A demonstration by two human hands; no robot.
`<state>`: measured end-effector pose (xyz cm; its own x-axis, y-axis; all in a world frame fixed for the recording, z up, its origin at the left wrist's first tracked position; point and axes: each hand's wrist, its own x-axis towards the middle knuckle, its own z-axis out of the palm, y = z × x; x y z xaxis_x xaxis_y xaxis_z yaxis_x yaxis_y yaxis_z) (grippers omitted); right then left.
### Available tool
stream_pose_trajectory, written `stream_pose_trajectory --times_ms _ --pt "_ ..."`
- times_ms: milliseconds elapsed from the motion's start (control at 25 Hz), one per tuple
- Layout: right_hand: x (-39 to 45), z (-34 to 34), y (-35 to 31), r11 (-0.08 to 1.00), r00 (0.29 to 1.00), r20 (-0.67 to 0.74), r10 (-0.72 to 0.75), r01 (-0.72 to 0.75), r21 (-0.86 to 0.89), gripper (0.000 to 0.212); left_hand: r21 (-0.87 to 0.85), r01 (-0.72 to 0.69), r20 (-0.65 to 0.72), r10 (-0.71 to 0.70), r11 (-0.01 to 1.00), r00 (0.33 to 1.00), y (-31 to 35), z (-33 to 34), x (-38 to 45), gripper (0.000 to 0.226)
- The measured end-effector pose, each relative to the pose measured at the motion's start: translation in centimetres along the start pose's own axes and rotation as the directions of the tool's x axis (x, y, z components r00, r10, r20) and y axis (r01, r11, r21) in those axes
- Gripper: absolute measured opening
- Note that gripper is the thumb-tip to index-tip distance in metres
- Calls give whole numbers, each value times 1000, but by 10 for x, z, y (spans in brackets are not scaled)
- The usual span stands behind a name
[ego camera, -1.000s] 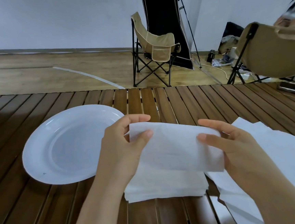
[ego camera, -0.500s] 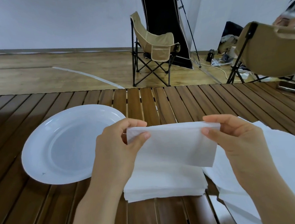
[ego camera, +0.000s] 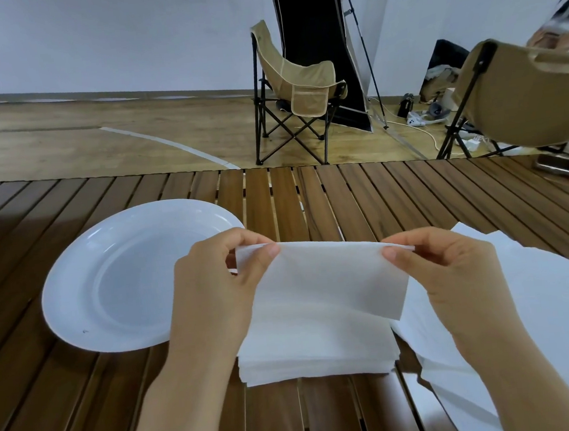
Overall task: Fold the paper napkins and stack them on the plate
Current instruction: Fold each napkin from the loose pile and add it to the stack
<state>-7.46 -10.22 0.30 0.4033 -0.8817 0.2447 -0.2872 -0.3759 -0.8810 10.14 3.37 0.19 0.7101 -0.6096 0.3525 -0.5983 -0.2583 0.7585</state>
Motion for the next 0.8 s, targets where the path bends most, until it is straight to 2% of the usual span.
stream_pose_trajectory --times_ms 160,280,400,520,640,800 --pt "3 2 -1 999 999 -22 28 -28 -17 4 -3 0 -35 0 1000 999 0 -1 1 16" --pt "2 5 -3 993 995 -26 92 -90 79 11 -37 48 -9 -48 998 999 1 0 3 28" --pt "1 15 0 977 979 -47 199 -195 84 16 -39 133 0 -133 990 991 -1 6 3 14" --pt "1 23 8 950 950 -35 311 -310 36 10 -25 245 13 -244 969 970 -8 11 0 18" --pt "1 23 15 925 924 -15 381 -381 9 18 57 273 74 -277 960 958 -14 13 -1 7" --pt "1 21 17 935 941 -25 338 -338 -107 12 74 297 151 -305 952 940 -17 13 -4 23"
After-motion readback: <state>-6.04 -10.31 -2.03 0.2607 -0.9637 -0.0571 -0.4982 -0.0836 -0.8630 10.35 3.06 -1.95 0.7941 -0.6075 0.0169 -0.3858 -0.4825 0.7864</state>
